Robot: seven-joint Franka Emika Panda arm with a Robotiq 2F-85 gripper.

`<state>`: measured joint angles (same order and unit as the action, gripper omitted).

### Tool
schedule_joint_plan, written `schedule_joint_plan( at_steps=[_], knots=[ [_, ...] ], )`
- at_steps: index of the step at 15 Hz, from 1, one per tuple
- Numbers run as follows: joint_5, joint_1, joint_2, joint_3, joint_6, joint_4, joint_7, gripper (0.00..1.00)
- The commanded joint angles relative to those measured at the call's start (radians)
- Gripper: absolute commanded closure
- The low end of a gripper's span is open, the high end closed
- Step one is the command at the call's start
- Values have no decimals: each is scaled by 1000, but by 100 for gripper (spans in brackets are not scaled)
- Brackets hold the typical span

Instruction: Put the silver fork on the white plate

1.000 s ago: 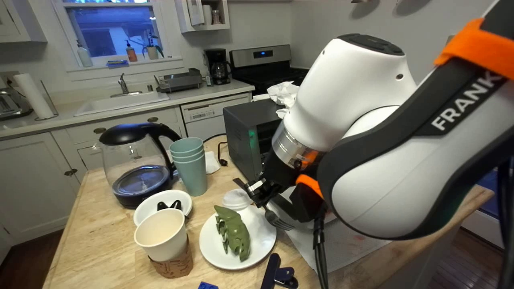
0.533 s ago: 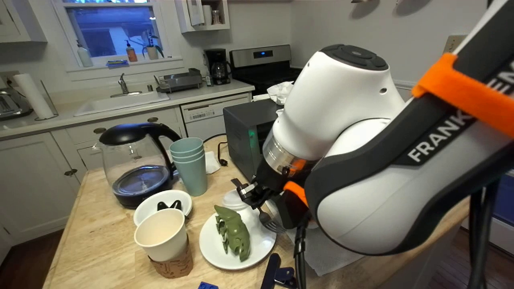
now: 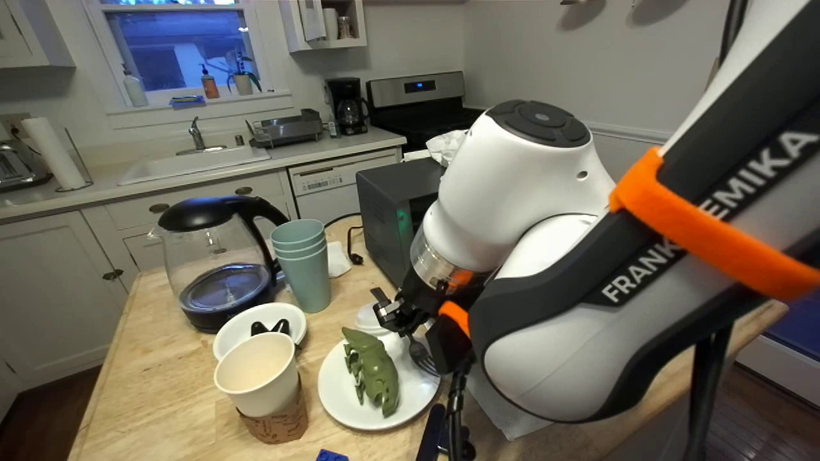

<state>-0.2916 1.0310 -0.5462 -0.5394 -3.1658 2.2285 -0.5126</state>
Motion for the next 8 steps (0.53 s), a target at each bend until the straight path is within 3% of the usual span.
schedule_joint_plan(
  at_steps=[1, 8],
  knots=[
    [-32, 7, -64, -12, -16, -54, -57, 97],
    [-42, 41, -132, -47, -2, -104, -141, 97]
  ],
)
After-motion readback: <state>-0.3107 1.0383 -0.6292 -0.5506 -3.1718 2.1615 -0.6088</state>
